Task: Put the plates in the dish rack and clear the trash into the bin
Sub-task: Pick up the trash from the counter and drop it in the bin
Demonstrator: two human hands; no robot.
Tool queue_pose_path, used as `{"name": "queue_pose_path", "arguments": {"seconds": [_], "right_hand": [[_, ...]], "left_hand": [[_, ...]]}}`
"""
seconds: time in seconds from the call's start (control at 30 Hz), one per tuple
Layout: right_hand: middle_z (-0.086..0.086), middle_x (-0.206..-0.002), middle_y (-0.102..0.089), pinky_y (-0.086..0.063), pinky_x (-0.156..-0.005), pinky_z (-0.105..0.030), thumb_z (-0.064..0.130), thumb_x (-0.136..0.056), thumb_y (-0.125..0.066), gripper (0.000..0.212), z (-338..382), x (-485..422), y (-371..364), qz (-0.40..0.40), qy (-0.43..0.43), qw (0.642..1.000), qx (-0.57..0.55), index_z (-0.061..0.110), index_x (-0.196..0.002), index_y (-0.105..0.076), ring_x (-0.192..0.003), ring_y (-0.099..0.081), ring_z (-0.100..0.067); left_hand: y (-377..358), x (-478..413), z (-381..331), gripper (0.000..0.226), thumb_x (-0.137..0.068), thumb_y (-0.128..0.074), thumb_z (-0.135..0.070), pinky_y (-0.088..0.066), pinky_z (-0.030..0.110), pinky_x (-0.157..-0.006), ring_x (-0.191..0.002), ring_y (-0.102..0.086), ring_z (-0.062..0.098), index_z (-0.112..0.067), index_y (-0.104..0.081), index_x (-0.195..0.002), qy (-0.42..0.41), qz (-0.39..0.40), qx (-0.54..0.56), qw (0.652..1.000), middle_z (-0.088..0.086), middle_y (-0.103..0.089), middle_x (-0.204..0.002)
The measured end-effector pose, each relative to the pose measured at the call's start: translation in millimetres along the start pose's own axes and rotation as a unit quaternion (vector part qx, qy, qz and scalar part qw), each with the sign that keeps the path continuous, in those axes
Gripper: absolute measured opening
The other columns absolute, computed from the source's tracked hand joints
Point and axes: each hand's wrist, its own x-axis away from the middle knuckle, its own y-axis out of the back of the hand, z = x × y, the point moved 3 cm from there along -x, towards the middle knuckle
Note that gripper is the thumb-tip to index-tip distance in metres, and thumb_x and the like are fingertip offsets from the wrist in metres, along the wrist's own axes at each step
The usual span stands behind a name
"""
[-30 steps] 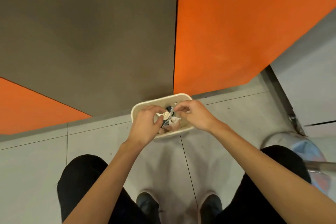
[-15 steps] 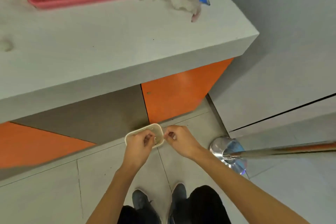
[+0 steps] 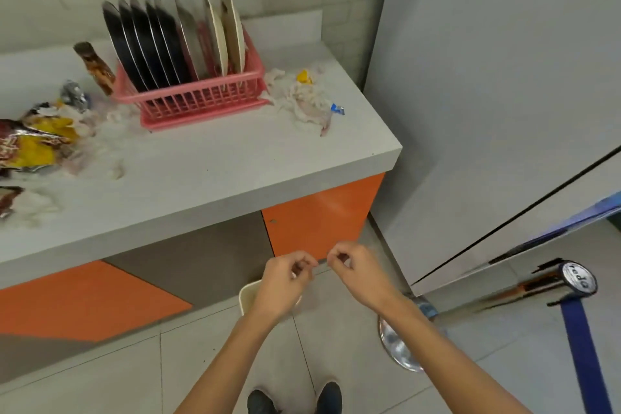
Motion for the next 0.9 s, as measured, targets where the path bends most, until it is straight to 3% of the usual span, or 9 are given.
{"name": "queue_pose_path", "arguments": {"seconds": [0.13,0.3,0.5,0.6,0.67,0.77,0.9], "right_hand": [[0.010,-0.072,-0.062,-0.040,-0.064,-0.017,0.009,-0.087,-0.059,0.022,16,-13,28,-0.027,0.028,0.999,0.000,0.023,-0.072,-0.063,-0.070,-0.056,-0.006],[0.011,-0.070,-0.062,-0.038,-0.064,-0.014,0.009,-0.089,-0.062,0.019,25,-46,43,-0.040,0.041,0.998,-0.002,0.015,-0.072,-0.067,-0.070,-0.055,-0.002],[0.008,-0.073,-0.066,-0.043,-0.066,-0.018,0.010,-0.091,-0.061,0.021,26,-109,37,-0.031,0.014,0.999,0.000,0.020,-0.072,-0.063,-0.070,-0.059,-0.007],[0.002,-0.085,-0.066,-0.044,-0.066,-0.015,0.009,-0.090,-0.059,0.011,19,-146,29,-0.032,-0.030,0.999,0.005,0.019,-0.089,-0.064,-0.078,-0.061,-0.014],[0.000,-0.101,-0.062,-0.042,-0.067,-0.011,0.007,-0.089,-0.056,0.022,10,-168,22,-0.024,-0.070,0.997,0.037,0.017,-0.108,-0.062,-0.087,-0.059,-0.016],[0.000,-0.119,-0.050,-0.038,-0.068,-0.006,0.006,-0.088,-0.056,0.039,2,-195,14,-0.013,-0.095,0.993,0.075,0.016,-0.126,-0.055,-0.097,-0.054,-0.014],[-0.003,-0.126,-0.047,-0.042,-0.076,-0.014,0.008,-0.090,-0.056,0.040,-2,-221,18,0.004,-0.086,0.992,0.093,0.016,-0.129,-0.053,-0.101,-0.056,-0.017]], "left_hand": [[16,-14,-31,0.024,-0.087,-0.058,0.000,-0.043,0.011,-0.060,-0.066,-0.060,0.008,-0.019,-0.073,-0.089,-0.026,-0.023,0.025,0.999,0.000,-0.069,-0.073],[41,-41,-41,0.024,-0.089,-0.058,-0.008,-0.042,0.020,-0.060,-0.060,-0.057,0.008,-0.028,-0.071,-0.087,-0.058,-0.018,-0.018,0.998,-0.008,-0.067,-0.071],[104,-122,-27,0.019,-0.093,-0.057,-0.019,-0.049,0.022,-0.074,-0.083,-0.060,0.003,-0.027,-0.065,-0.107,-0.071,-0.060,-0.090,0.992,-0.014,-0.064,-0.096],[127,-178,-14,0.039,-0.094,-0.060,-0.028,-0.051,0.030,-0.079,-0.087,-0.060,0.010,-0.023,-0.051,-0.131,-0.055,-0.059,-0.101,0.992,-0.007,-0.060,-0.104],[135,-217,-3,0.049,-0.094,-0.061,-0.033,-0.048,0.033,-0.089,-0.105,-0.057,0.017,-0.020,-0.045,-0.139,-0.038,-0.044,-0.140,0.988,-0.002,-0.056,-0.120],[136,-269,11,0.053,-0.095,-0.057,-0.036,-0.040,0.038,-0.104,-0.129,-0.043,0.022,-0.019,-0.042,-0.143,-0.019,0.004,-0.197,0.980,0.003,-0.041,-0.144],[124,-323,5,0.051,-0.093,-0.058,-0.039,-0.041,0.039,-0.103,-0.132,-0.041,0.022,-0.023,-0.045,-0.140,-0.031,0.068,-0.273,0.959,0.002,-0.037,-0.148]]}}
